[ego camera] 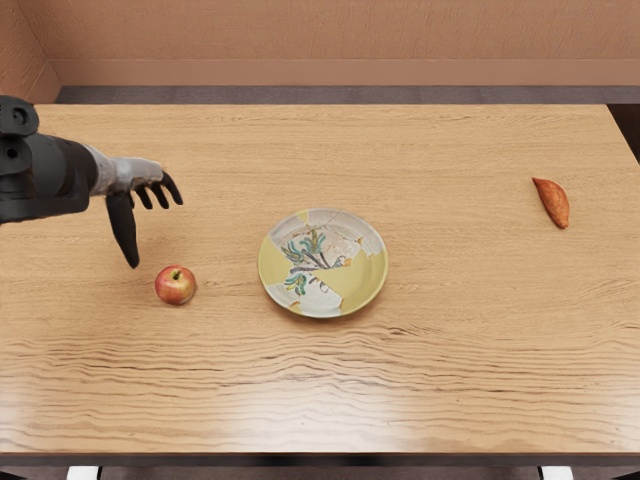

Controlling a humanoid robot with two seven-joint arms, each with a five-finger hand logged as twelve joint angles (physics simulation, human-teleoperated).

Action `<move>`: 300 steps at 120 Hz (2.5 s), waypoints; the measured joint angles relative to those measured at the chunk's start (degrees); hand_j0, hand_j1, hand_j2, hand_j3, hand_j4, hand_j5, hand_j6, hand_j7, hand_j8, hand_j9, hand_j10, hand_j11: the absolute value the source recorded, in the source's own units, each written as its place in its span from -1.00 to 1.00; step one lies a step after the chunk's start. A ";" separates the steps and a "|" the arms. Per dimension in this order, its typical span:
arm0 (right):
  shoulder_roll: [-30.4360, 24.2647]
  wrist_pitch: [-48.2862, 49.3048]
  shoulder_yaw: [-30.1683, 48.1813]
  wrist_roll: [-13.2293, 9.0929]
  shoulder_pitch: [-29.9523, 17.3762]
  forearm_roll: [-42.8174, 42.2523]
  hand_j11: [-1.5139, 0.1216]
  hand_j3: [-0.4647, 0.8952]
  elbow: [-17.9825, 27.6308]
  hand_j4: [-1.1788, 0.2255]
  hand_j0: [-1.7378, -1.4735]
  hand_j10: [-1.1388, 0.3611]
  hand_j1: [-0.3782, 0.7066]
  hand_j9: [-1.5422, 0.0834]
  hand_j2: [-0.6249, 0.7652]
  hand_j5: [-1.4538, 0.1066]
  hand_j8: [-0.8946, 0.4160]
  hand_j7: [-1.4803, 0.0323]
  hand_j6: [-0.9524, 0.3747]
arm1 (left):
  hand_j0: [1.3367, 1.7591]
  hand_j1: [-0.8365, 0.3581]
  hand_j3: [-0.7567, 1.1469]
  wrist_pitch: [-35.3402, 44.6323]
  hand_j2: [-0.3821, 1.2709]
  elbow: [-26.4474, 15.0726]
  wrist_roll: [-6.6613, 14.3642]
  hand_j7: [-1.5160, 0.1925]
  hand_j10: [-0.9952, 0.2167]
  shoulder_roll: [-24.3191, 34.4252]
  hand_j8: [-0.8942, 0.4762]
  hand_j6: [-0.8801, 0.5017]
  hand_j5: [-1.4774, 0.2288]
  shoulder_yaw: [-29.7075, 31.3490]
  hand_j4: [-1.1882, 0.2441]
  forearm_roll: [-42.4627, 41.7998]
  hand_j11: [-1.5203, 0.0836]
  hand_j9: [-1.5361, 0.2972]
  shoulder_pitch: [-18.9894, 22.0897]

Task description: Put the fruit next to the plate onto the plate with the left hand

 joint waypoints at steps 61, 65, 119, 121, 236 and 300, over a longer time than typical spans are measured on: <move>0.00 0.00 0.00 0.00 0.01 0.00 0.79 -0.32 -0.02 0.63 -0.40 0.47 -0.87 0.84 -0.11 0.80 0.31 0.90 0.38 | 0.52 0.40 -0.20 9.26 -0.47 -3.49 4.46 0.33 0.16 -9.74 -0.12 -0.15 0.29 0.63 0.25 -6.19 0.42 0.26 0.02; 0.00 0.00 0.00 0.00 0.01 0.00 0.79 -0.32 -0.01 0.63 -0.40 0.47 -0.87 0.84 -0.11 0.80 0.31 0.90 0.38 | 0.52 0.40 -0.20 10.23 -0.47 -3.58 4.72 0.33 0.16 -10.17 -0.12 -0.15 0.29 0.81 0.25 -6.14 0.42 0.26 0.07; 0.00 -0.01 0.00 0.00 0.00 0.00 0.79 -0.32 0.02 0.63 -0.40 0.47 -0.87 0.84 -0.11 0.80 0.31 0.90 0.38 | 0.52 0.41 -0.20 20.34 -0.47 -4.00 6.75 0.34 0.17 -16.58 -0.11 -0.14 0.30 3.70 0.26 -1.11 0.43 0.27 3.51; 0.00 -0.01 0.00 0.00 0.01 0.00 0.79 -0.32 0.02 0.63 -0.40 0.47 -0.87 0.84 -0.11 0.80 0.31 0.90 0.38 | 0.52 0.41 -0.20 20.65 -0.47 -4.01 6.84 0.34 0.17 -16.95 -0.11 -0.14 0.30 3.79 0.26 -0.90 0.43 0.27 3.67; 0.00 0.00 0.00 0.00 0.01 0.00 0.79 -0.32 0.01 0.63 -0.40 0.47 -0.87 0.84 -0.11 0.80 0.31 0.90 0.38 | 0.52 0.49 -0.20 29.55 -0.48 -3.60 10.06 0.40 0.23 -22.75 -0.06 -0.09 0.35 5.29 0.31 6.90 0.49 0.32 9.83; 0.00 -0.01 0.00 0.00 0.01 0.00 0.79 -0.32 0.00 0.63 -0.40 0.47 -0.87 0.84 -0.11 0.80 0.31 0.90 0.38 | 0.52 0.48 -0.20 31.47 -0.48 -3.64 9.92 0.39 0.23 -23.95 -0.06 -0.09 0.35 7.61 0.31 13.16 0.49 0.32 12.29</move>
